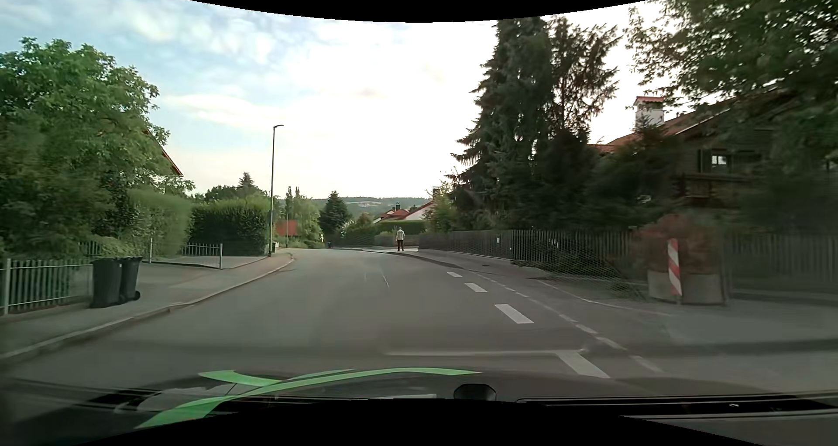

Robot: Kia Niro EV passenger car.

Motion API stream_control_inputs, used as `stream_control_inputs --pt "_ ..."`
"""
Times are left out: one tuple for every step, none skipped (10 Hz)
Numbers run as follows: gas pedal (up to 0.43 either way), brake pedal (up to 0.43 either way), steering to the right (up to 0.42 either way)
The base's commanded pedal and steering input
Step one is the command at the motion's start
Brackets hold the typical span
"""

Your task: Follow the waypoints while adhering to traffic rules and regulations

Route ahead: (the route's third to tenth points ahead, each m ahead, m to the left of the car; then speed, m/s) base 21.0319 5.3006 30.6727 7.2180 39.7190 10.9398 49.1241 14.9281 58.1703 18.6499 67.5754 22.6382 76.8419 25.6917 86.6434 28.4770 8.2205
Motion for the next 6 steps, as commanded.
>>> stream_control_inputs --pt "0.138 0.000 -0.070" --pt "0.138 0.000 -0.068" --pt "0.138 0.000 -0.067" --pt "0.138 0.000 -0.067" --pt "0.138 0.000 -0.066" --pt "0.138 0.000 -0.066"
